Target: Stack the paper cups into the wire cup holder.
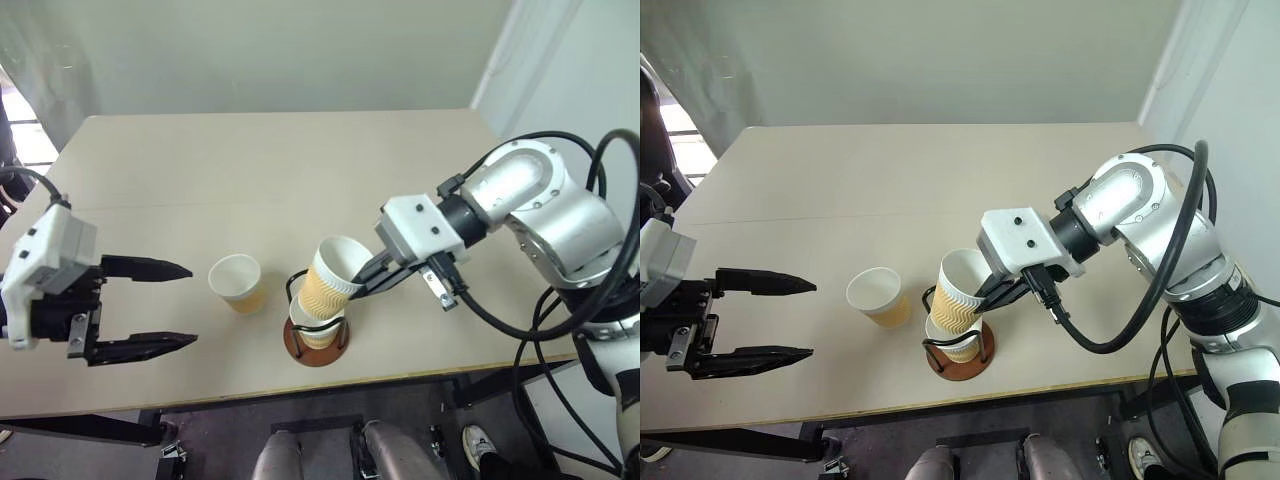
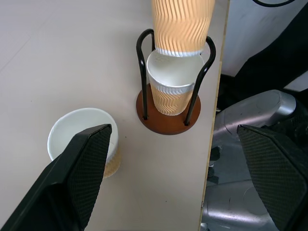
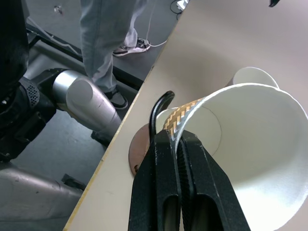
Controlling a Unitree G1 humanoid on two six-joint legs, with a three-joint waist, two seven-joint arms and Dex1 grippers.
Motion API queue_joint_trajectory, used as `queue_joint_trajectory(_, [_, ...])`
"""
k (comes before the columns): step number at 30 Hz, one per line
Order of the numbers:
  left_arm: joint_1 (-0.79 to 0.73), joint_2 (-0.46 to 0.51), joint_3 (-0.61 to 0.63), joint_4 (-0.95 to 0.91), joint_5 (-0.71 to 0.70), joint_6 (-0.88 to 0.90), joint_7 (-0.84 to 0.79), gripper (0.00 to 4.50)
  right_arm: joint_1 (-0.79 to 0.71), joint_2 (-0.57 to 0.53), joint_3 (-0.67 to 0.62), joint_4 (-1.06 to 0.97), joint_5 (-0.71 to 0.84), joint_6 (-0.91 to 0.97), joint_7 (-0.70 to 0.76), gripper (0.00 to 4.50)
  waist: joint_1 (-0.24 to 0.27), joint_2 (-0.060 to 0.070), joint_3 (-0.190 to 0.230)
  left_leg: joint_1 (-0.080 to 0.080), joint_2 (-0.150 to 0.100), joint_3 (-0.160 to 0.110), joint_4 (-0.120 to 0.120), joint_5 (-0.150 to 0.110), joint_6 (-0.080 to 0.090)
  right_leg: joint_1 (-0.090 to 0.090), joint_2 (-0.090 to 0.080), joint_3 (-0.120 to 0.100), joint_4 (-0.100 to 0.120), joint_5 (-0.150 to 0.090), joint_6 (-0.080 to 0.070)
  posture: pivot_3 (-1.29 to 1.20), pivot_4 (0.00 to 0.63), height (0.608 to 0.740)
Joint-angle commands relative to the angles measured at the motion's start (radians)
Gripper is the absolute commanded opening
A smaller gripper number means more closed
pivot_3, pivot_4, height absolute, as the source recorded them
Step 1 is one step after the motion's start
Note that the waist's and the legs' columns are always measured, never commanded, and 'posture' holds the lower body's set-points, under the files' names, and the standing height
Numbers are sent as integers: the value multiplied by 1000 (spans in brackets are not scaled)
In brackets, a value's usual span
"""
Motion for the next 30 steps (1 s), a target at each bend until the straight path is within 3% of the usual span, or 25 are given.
queue_joint_trajectory(1, [5,-3,49,-15,1,7,-2,4500,-3,4,1,-27,-32,-35,-6,31,0,0,0,0,0,0,0,0,0,0,0,0,0,0,0,0,150,740])
queue_joint_trajectory(8, [15,-10,60,-27,-3,10,-3,4500,3,11,6,-29,-56,-43,-9,31,0,0,0,0,0,-2,0,0,0,0,0,0,0,1,-1,0,150,740])
queue_joint_trajectory(11, [15,-10,60,-25,-2,9,-3,4500,3,14,6,-25,-62,-44,-7,595,0,0,0,0,0,-2,0,0,0,0,0,0,0,1,-1,0,150,740])
queue_joint_trajectory(22, [1,2,38,-1,8,-8,-7,4500,-5,27,3,0,-82,-56,-7,4326,0,0,0,0,0,-2,0,0,0,0,0,0,0,1,-1,0,150,740])
queue_joint_trajectory(26, [-20,44,-16,47,61,-60,-28,4500,-66,41,-75,131,-64,-94,-9,4452,0,0,0,0,0,-2,1,0,0,0,0,0,0,1,-1,0,150,740])
queue_joint_trajectory(30, [-67,106,-165,115,169,-179,-23,4500,-107,-9,-281,239,140,-70,94,4452,13,0,0,-1,0,-4,1,0,0,-1,0,0,0,2,-2,0,150,740])
